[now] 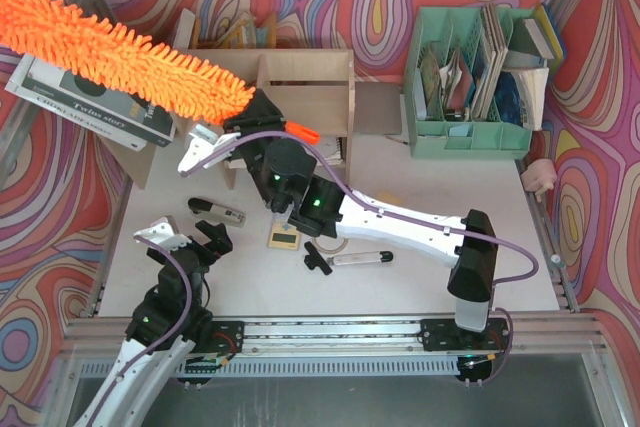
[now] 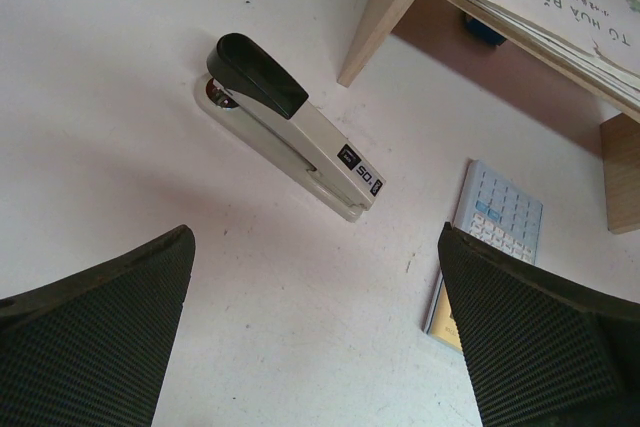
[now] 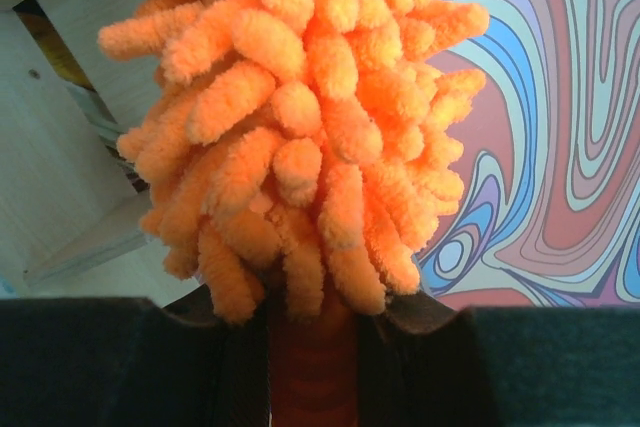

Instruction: Dust the bookshelf with a duster

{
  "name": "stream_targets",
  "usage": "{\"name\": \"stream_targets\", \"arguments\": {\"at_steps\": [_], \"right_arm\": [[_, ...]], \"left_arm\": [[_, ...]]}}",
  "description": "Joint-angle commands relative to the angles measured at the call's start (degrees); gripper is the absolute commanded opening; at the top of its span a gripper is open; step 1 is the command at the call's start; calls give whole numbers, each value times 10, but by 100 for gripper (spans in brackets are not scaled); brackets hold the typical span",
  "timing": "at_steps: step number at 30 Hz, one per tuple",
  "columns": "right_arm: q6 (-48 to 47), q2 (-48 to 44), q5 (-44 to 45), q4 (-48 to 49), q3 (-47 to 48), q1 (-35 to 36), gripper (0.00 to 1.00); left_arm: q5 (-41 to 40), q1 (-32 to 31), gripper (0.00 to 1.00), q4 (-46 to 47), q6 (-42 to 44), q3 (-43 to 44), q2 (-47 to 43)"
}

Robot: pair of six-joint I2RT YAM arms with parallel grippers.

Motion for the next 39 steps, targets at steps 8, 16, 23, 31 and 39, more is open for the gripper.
{"name": "stream_targets", "arguments": {"at_steps": [8,16,23,31,39], "right_arm": [[13,30,11,10,21,16,0],[39,54,13,-18,45,2,0],[62,63,17,-29,47,-31,0],[93,89,14,-56,87,-91,0],[100,101,49,-58,181,-163,0]], "left_arm": [[3,-2,98,13,8,-9,-5],[1,-2,98,12,8,-9,-6],[2,-2,98,12,8,-9,-5],[1,-2,98,12,8,-8,-5],[0,-2,98,10,8,-8,-4]]}}
